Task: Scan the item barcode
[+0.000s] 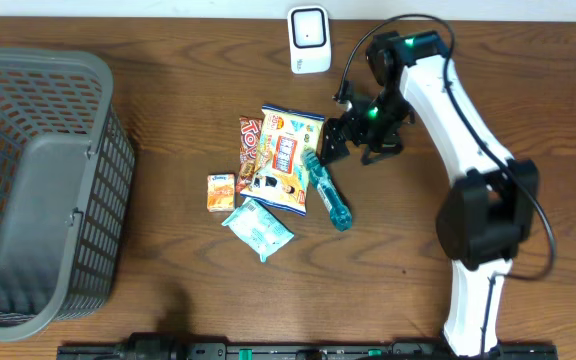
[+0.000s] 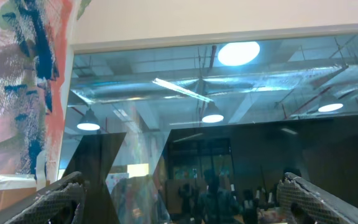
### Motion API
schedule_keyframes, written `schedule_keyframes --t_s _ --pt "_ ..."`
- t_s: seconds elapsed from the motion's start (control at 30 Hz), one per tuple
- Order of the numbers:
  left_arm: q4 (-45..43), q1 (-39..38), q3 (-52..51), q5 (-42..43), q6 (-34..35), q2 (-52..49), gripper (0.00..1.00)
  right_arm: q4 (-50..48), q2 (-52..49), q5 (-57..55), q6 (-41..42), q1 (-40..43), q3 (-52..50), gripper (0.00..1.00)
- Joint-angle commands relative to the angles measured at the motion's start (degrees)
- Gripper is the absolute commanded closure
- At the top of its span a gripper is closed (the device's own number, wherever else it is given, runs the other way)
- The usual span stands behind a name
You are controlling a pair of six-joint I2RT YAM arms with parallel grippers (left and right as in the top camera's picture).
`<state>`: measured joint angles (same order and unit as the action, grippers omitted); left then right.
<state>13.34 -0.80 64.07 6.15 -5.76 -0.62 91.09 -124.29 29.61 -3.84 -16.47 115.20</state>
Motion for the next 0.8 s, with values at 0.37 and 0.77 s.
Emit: schedule_keyframes --t_s 0.37,0.77 --pt "-0.81 0.24 -0.09 0.96 0.76 0.44 0.02 -2.82 24.92 -34.62 27.58 -18.08 -11.54 0.01" --pt "-0.81 0.26 -0.04 0.96 3.54 0.44 0.02 -24.57 24.30 -45.99 30.71 -29.11 -32.39 0.01"
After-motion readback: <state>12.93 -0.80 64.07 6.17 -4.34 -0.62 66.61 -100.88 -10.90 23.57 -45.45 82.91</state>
